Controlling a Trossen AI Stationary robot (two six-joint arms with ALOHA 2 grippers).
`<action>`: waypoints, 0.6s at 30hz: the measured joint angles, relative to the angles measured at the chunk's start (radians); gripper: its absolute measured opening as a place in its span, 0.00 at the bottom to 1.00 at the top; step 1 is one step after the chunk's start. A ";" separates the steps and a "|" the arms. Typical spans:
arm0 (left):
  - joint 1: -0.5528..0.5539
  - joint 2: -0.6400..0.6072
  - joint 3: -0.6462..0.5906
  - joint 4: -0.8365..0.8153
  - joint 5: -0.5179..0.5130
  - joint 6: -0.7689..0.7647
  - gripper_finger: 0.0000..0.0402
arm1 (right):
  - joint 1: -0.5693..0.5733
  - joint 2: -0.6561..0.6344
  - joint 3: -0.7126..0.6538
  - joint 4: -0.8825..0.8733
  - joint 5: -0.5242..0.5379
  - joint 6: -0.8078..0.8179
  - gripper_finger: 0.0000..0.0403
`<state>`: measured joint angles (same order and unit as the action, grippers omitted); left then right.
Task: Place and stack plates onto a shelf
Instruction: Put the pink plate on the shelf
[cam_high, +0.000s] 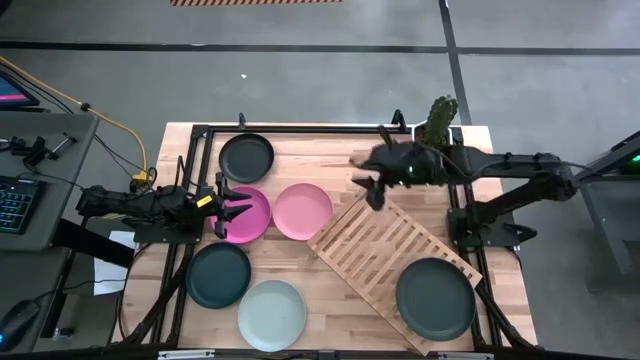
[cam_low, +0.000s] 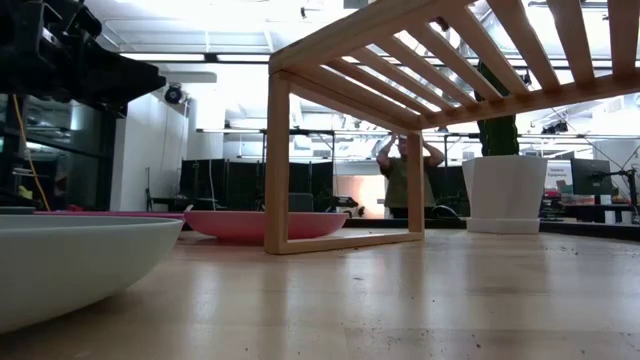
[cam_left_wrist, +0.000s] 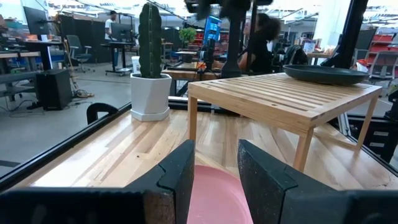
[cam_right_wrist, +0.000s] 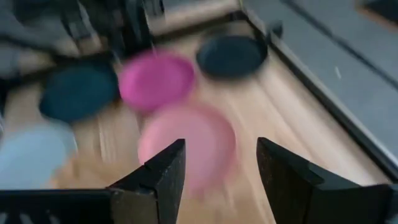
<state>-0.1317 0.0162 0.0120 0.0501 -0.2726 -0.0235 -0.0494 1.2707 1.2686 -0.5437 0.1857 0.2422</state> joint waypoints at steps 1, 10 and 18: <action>0.000 0.000 0.000 -0.001 0.000 0.000 0.28 | -0.026 -0.001 -0.030 0.090 -0.038 -0.010 0.44; 0.000 0.000 0.000 0.000 0.000 0.000 0.28 | -0.111 -0.001 -0.185 0.448 -0.258 0.057 0.44; 0.000 0.001 0.000 0.137 -0.007 -0.016 0.28 | -0.106 -0.002 -0.185 0.458 -0.258 0.102 0.44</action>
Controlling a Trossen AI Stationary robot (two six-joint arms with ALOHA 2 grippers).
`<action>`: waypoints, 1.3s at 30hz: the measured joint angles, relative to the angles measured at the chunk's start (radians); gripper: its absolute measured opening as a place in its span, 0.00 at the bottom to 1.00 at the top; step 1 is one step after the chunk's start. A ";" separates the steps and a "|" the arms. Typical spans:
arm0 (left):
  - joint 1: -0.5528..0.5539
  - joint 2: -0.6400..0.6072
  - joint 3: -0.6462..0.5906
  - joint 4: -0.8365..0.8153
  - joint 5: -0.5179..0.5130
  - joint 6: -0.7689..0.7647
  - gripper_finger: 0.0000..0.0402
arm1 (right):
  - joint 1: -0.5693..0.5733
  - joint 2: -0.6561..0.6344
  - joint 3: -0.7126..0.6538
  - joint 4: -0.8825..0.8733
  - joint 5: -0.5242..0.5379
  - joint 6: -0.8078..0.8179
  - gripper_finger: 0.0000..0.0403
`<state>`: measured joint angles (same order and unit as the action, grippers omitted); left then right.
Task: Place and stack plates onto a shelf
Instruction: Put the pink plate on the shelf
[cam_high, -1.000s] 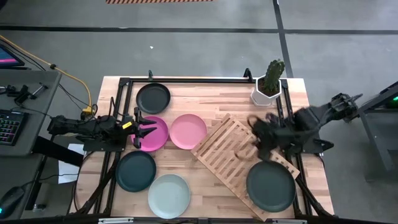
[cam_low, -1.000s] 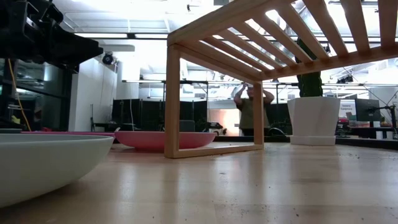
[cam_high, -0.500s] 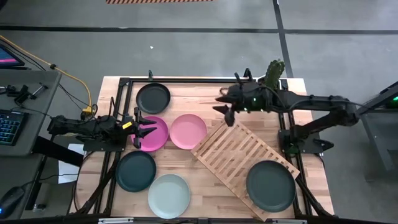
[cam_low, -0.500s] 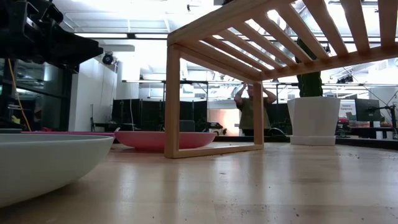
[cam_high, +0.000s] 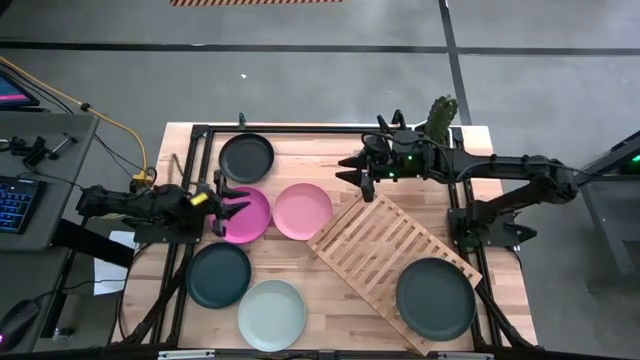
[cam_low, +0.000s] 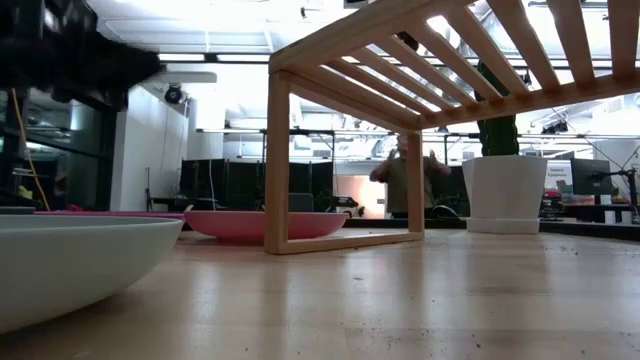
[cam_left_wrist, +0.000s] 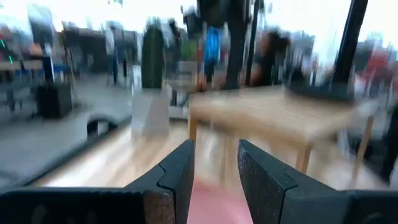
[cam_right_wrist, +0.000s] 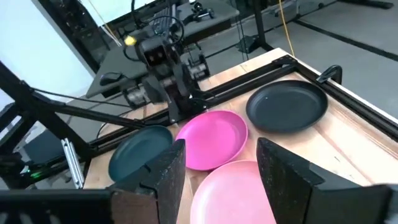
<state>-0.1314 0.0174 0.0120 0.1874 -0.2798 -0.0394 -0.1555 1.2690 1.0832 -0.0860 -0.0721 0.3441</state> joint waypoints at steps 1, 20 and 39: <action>0.000 0.000 0.000 0.076 0.000 -0.027 0.28 | 0.000 0.000 0.000 0.000 0.001 0.007 0.44; 0.000 0.165 0.181 0.579 -0.203 -0.245 0.28 | 0.006 0.000 0.001 0.056 0.016 0.059 0.44; 0.319 0.771 0.936 -0.976 0.008 -0.686 0.28 | 0.006 0.000 0.002 0.098 0.017 0.058 0.44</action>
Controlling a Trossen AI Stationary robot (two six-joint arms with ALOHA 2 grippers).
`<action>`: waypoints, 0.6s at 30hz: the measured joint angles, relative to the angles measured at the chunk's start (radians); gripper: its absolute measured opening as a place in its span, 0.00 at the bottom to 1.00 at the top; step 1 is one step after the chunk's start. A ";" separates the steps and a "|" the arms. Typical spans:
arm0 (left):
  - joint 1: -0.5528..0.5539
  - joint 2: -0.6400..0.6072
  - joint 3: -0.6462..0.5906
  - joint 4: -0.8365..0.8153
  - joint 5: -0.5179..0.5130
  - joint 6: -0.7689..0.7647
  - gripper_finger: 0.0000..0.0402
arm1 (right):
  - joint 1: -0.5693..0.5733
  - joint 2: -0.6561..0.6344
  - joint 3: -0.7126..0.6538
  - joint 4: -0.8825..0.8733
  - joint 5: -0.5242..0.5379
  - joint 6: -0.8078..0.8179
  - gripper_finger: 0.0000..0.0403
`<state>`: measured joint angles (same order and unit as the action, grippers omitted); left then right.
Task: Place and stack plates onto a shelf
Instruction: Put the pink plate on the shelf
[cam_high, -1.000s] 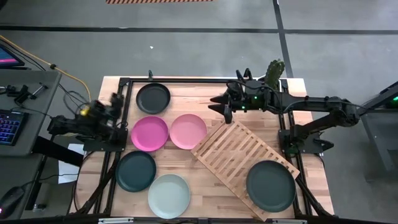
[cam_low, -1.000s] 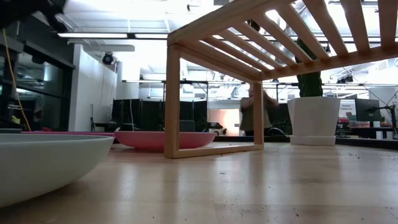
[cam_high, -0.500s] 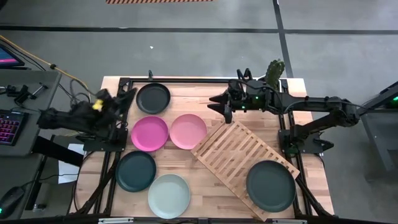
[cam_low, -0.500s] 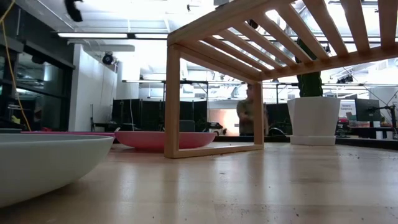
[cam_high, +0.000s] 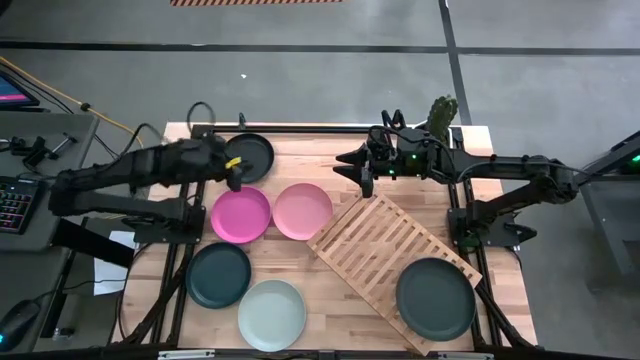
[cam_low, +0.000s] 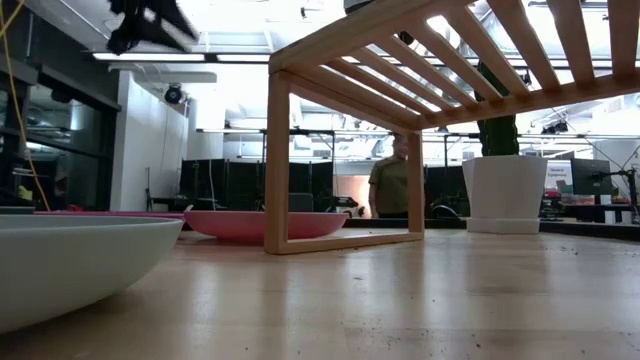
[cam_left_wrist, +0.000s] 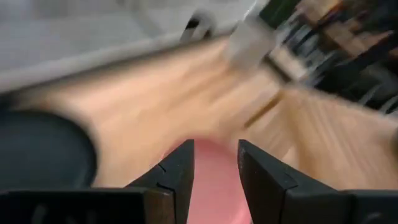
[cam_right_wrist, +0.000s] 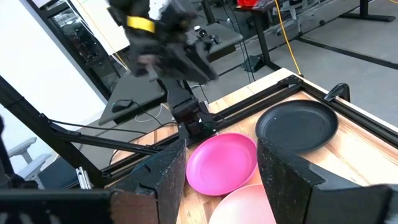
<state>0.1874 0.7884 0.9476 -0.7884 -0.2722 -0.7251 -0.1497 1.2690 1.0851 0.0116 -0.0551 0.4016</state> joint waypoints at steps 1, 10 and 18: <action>0.037 0.019 0.002 -0.054 0.042 -0.028 0.28 | 0.000 0.000 0.000 0.000 0.000 0.000 0.44; 0.222 0.222 -0.051 -0.379 0.239 -0.135 0.28 | 0.000 0.000 0.000 -0.002 0.000 -0.001 0.44; 0.251 0.371 -0.138 -0.363 0.179 -0.069 0.28 | 0.000 0.000 0.000 -0.009 0.000 0.001 0.44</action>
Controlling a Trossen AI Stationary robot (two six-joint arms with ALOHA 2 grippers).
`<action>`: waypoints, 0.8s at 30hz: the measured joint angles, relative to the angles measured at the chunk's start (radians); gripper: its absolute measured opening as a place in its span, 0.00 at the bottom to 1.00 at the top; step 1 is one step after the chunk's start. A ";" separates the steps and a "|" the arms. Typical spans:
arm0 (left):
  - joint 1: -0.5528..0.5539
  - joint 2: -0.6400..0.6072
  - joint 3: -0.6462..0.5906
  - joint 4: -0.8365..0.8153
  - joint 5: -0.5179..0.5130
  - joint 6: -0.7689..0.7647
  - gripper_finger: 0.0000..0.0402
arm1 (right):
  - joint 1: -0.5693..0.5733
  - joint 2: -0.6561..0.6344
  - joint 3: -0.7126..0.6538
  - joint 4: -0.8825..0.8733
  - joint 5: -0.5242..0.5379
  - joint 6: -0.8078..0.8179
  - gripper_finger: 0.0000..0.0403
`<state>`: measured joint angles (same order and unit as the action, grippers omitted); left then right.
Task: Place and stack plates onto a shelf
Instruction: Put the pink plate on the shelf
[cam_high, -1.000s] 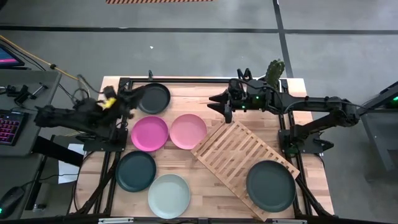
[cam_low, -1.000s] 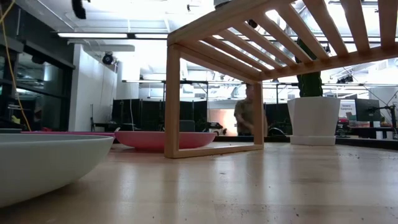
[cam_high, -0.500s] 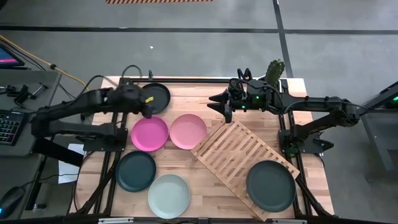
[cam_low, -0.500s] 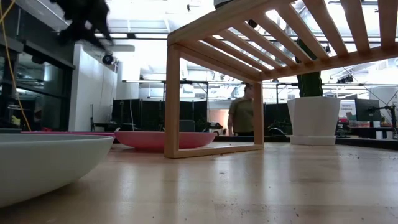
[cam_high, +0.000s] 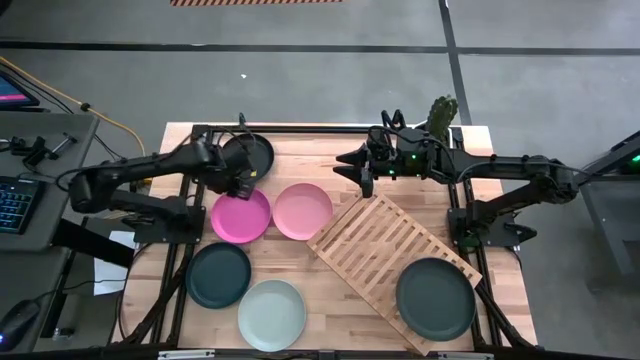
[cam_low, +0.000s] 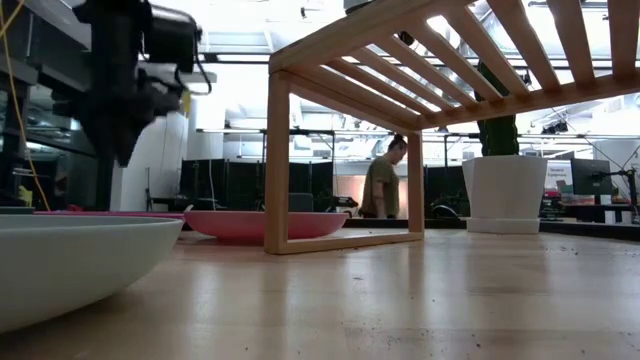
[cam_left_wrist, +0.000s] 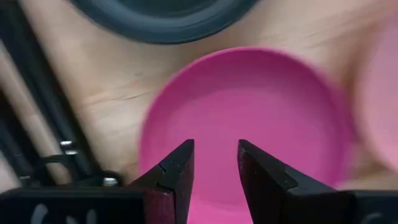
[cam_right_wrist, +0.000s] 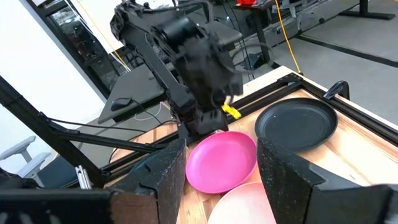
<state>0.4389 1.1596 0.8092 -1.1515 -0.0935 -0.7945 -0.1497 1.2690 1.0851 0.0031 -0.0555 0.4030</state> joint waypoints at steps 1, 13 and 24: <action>0.006 0.015 -0.014 0.000 -0.005 0.009 0.28 | 0.000 0.000 0.000 0.000 0.000 0.000 0.44; 0.144 0.162 -0.081 0.045 -0.017 0.222 0.28 | 0.000 0.000 0.000 -0.007 0.000 -0.018 0.44; 0.217 0.323 -0.081 0.098 -0.022 0.423 0.28 | 0.000 0.000 0.000 -0.010 0.000 -0.018 0.44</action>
<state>0.6555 1.4827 0.7280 -1.0539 -0.1151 -0.3714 -0.1497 1.2690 1.0851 -0.0067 -0.0555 0.3847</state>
